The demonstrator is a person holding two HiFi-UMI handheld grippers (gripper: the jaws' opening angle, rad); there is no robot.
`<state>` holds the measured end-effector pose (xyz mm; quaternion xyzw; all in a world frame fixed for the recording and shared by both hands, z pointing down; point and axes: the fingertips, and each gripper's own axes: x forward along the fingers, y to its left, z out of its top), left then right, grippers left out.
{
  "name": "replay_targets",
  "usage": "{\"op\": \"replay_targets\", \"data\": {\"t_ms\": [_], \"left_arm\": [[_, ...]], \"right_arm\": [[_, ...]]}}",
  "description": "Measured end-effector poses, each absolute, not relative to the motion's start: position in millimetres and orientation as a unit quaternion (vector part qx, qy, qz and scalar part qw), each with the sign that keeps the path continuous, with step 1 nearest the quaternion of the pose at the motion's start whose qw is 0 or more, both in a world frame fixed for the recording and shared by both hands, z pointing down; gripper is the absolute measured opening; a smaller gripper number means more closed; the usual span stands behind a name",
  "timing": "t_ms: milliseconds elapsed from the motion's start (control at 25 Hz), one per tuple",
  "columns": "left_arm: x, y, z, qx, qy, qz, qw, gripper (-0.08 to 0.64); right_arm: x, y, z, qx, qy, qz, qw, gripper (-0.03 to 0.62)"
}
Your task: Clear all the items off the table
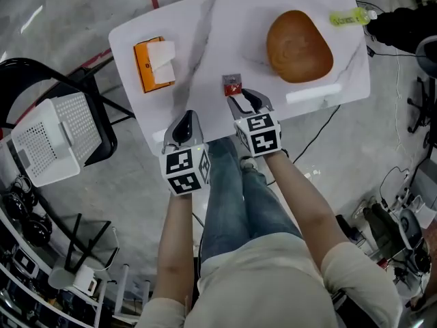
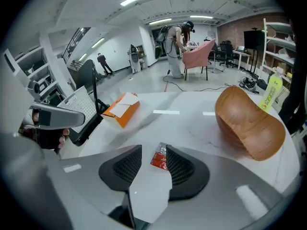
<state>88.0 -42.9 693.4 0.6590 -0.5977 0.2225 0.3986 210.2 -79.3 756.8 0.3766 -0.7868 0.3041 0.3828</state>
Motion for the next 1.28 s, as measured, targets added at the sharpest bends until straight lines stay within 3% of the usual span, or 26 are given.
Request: {"op": "replay_targets", "data": {"t_ms": [720, 1280], "left_arm": [[93, -49, 731, 0.662, -0.593, 0.218, 0.403, 0.009], [90, -48, 736, 0.662, -0.593, 0.210, 0.407, 0.009]], "right_arm": [[204, -92, 831, 0.372, -0.768, 0.307, 0.421, 0.252], [206, -94, 850, 0.389, -0.759, 0.278, 0.442, 0.245]]}}
